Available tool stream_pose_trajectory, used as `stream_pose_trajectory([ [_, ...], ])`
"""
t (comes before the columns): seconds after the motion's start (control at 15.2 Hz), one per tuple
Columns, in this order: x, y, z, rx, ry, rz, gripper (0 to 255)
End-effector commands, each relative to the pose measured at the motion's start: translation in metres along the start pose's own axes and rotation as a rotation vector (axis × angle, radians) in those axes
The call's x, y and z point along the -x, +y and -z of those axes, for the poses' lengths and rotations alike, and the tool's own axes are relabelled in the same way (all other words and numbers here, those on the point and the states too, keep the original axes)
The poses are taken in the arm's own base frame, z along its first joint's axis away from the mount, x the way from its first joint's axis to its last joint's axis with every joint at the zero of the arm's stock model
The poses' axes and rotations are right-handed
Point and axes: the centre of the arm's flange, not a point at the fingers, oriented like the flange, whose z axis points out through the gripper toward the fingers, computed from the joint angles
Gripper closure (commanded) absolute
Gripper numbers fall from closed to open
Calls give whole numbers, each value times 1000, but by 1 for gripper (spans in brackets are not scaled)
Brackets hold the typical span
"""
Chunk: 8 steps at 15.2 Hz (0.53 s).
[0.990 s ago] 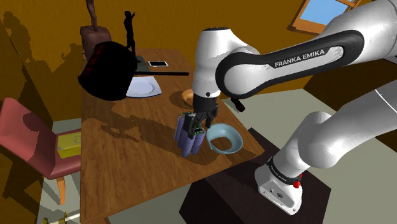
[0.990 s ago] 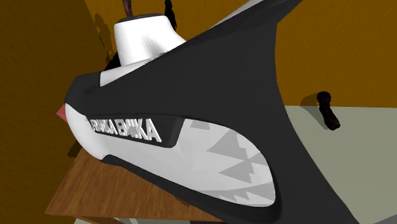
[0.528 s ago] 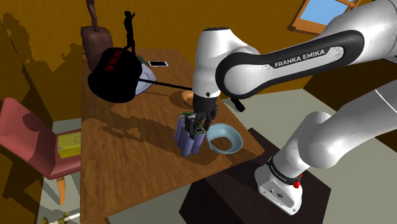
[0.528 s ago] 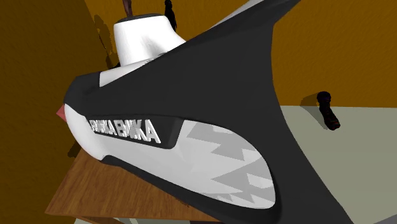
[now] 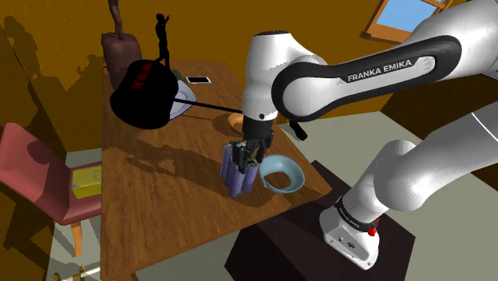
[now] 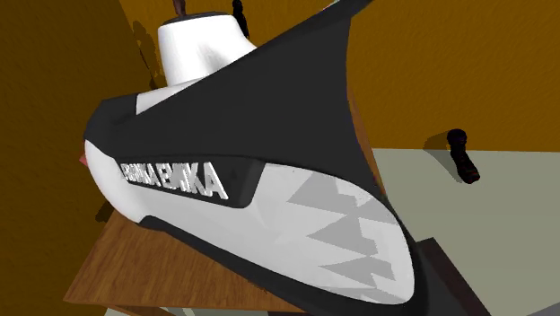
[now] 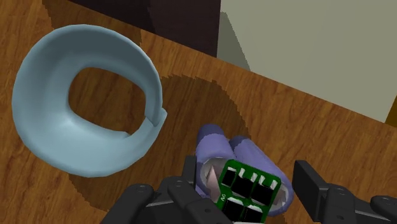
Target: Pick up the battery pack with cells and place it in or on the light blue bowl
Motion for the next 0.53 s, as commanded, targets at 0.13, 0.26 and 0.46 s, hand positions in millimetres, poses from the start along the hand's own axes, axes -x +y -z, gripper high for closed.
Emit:
stream_pose_trajectory([
  [0.13,2,0,20,0,0,0,255],
  [0.26,4,0,30,0,0,0,255],
  [0.46,7,-1,46,0,0,0,255],
])
